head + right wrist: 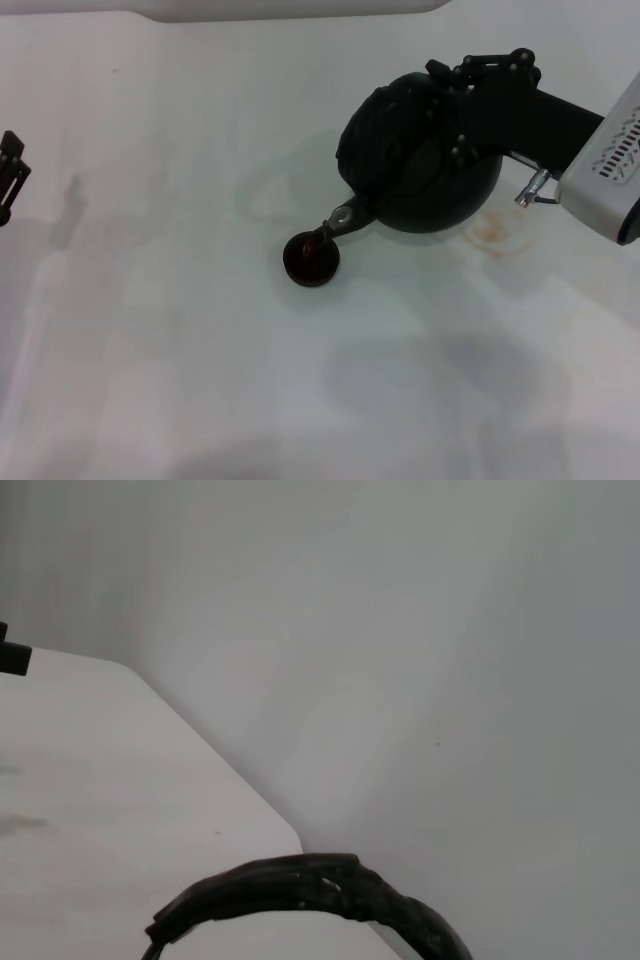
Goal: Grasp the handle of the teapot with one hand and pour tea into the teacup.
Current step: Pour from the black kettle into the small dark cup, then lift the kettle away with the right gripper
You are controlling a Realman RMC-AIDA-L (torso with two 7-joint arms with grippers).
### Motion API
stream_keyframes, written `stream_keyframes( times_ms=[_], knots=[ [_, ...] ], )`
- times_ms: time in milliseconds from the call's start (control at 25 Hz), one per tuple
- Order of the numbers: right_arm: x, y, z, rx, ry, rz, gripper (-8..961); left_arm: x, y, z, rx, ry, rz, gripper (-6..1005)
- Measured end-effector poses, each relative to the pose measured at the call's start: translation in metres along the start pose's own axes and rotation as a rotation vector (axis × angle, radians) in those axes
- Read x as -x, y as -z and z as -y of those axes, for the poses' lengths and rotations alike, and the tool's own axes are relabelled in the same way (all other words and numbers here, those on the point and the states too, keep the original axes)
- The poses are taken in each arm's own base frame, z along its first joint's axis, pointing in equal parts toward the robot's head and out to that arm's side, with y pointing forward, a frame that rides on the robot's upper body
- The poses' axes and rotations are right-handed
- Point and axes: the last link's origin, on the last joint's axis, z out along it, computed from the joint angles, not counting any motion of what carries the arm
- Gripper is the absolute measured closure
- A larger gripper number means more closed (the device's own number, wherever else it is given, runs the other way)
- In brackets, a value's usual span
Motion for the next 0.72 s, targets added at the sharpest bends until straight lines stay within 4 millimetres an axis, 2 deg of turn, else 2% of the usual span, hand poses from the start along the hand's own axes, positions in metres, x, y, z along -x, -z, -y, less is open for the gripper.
stream_keyframes(
  times_ms=[720],
  knots=[
    [0.0010, -0.0009, 0.0005, 0.003, 0.015, 0.000, 790, 0.0000, 0.0000, 0.0000, 0.000, 0.000, 0.000, 108]
  ],
)
